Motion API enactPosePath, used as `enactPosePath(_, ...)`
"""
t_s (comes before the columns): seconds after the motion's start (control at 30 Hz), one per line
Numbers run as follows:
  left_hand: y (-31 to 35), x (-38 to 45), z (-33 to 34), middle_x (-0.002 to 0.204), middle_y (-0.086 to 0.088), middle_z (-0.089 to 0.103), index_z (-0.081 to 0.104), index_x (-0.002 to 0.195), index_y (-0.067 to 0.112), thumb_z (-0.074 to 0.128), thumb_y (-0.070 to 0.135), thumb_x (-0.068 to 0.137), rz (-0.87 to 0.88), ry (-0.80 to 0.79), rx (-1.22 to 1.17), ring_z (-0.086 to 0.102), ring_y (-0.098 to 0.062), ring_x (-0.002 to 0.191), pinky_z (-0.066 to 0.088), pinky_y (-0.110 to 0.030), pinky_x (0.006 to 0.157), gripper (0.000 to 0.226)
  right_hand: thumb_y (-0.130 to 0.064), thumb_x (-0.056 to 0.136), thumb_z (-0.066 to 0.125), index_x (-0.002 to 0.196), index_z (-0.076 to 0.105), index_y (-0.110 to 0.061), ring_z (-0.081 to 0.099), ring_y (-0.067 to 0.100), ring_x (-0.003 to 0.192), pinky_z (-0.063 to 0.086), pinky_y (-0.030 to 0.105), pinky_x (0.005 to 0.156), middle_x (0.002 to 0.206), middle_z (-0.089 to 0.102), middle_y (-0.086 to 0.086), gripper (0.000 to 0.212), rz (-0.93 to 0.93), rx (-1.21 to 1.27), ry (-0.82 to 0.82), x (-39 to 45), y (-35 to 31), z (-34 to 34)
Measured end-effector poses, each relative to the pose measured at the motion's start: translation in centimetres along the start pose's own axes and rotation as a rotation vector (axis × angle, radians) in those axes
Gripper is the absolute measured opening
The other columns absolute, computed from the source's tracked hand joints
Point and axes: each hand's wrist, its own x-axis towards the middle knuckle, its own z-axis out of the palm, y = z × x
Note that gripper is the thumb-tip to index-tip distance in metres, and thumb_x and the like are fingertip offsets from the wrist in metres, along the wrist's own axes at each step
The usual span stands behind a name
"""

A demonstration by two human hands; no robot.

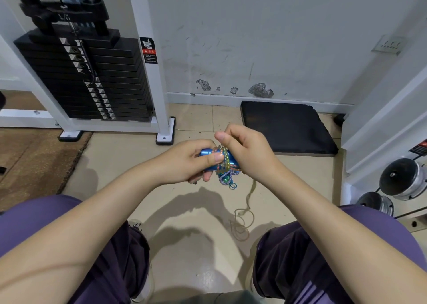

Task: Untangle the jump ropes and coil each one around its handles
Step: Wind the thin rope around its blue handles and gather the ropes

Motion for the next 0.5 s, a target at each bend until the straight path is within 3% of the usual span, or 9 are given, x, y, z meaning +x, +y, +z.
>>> enactPosePath(0.07, 0.3, -0.1, -0.3, 0.069, -0.007, 0.066, 0.054, 0.091, 0.005, 0.051, 0.04, 0.099, -0.072, -0.075, -0.064, 0.047, -0.017, 0.044, 0.034, -0.022, 0.043, 0.036, -0.031, 0.092, 0.065, 0.06, 0.047, -0.022, 0.036, 0.006, 0.049, 0.032, 0.025, 0.05, 0.05, 0.039, -0.008, 0.037, -0.016, 0.027, 0.01, -0.1, -0.2, 0.1)
enactPosePath(0.2, 0.4, -0.3, -1.3, 0.07, -0.012, 0.069, 0.059, 0.097, -0.001, 0.05, 0.059, 0.087, -0.2, -0.272, -0.057, 0.05, -0.017, 0.042, 0.035, -0.023, 0.042, 0.062, -0.026, 0.091, 0.067, 0.062, 0.051, -0.021, 0.036, 0.007, 0.045, 0.034, 0.022, 0.046, 0.048, 0.041, -0.007, 0.033, -0.067, 0.036, -0.034, -0.6, -0.6, 0.6)
enactPosePath(0.33, 0.4, -0.8, -1.2, 0.06, -0.007, 0.062, 0.059, 0.086, 0.007, 0.053, 0.052, 0.089, -0.119, -0.186, -0.018, 0.043, -0.014, 0.042, 0.033, -0.027, 0.048, 0.045, -0.028, 0.091, 0.067, 0.065, 0.052, -0.023, 0.035, 0.006, 0.048, 0.032, 0.024, 0.047, 0.052, 0.042, -0.005, 0.031, -0.058, 0.042, 0.002, -0.4, -0.6, 0.6)
enactPosePath(0.4, 0.3, -0.9, -1.3, 0.06, -0.006, 0.062, 0.056, 0.079, 0.014, 0.056, 0.056, 0.084, -0.081, -0.138, -0.021, 0.043, -0.016, 0.043, 0.033, -0.025, 0.048, 0.042, -0.027, 0.089, 0.07, 0.075, 0.053, -0.02, 0.035, 0.005, 0.05, 0.032, 0.023, 0.05, 0.057, 0.045, -0.003, 0.023, -0.036, 0.088, -0.002, -0.1, -0.6, 0.2)
enactPosePath(0.5, 0.2, -0.9, -1.1, 0.06, -0.006, 0.062, 0.055, 0.073, 0.02, 0.057, 0.055, 0.082, -0.064, -0.117, 0.003, 0.045, -0.016, 0.044, 0.036, -0.023, 0.049, 0.037, -0.022, 0.085, 0.075, 0.081, 0.049, -0.016, 0.037, 0.005, 0.058, 0.033, 0.021, 0.056, 0.065, 0.044, -0.008, 0.027, -0.013, 0.142, -0.042, 0.2, -0.4, -0.4)
